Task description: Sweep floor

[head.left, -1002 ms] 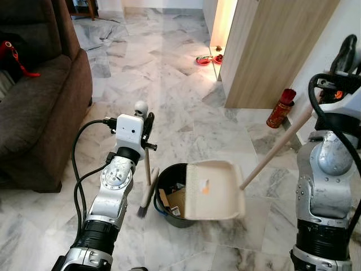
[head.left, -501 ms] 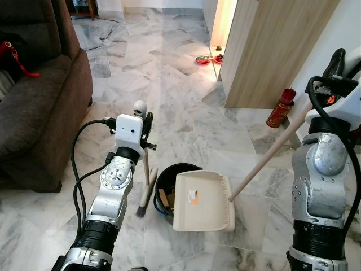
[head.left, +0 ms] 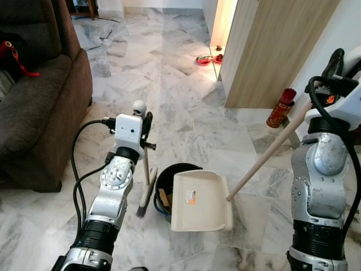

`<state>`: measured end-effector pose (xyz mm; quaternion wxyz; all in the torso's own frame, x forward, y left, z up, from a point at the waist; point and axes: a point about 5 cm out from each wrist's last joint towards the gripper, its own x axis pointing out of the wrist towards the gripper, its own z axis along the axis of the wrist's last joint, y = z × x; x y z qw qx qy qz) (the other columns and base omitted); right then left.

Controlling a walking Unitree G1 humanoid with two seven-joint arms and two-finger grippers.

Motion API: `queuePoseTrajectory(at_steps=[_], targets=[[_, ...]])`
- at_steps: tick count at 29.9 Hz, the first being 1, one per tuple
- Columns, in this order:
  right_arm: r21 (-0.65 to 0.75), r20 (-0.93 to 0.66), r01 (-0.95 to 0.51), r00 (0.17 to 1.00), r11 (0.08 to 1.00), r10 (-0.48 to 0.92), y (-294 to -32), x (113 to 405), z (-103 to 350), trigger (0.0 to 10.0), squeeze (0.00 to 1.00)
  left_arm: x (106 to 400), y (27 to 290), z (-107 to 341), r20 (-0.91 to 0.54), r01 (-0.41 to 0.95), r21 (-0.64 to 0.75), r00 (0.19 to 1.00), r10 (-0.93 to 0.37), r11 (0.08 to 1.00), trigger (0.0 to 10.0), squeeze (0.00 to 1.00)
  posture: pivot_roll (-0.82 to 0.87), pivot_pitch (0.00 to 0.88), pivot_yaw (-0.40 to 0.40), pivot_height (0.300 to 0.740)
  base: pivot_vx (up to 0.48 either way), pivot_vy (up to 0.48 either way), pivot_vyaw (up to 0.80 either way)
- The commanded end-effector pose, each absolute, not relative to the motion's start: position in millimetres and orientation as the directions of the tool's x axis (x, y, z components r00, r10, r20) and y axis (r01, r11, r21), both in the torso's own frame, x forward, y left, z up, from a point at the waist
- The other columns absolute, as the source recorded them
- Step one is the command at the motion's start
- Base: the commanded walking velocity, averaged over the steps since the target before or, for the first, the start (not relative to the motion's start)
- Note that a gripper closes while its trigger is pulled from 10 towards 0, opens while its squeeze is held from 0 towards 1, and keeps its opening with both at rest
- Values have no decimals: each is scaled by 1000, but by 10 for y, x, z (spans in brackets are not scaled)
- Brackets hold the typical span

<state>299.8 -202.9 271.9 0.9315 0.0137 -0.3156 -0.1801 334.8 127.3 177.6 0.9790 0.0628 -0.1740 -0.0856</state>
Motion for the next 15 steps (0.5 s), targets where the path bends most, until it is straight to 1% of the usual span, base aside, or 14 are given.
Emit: queuePoseTrajectory(at_steps=[1, 4, 15], targets=[[153, 595, 313, 728, 937, -341, -2010, 2985, 2766, 10000, 0, 3321, 1264, 1888, 390, 139, 157, 901, -191, 978, 10000, 0, 110, 128, -59, 740, -274, 0, 0], [148, 596, 310, 730, 939, -335, -1998, 2985, 2766, 10000, 0, 3321, 1263, 1888, 391, 139, 156, 901, -191, 978, 10000, 0, 110, 128, -58, 740, -251, 0, 0], [147, 595, 303, 733, 942, -329, -1988, 2991, 2768, 10000, 0, 3318, 1266, 1888, 392, 138, 156, 900, -189, 978, 10000, 0, 110, 129, -60, 740, 0, 0, 0]])
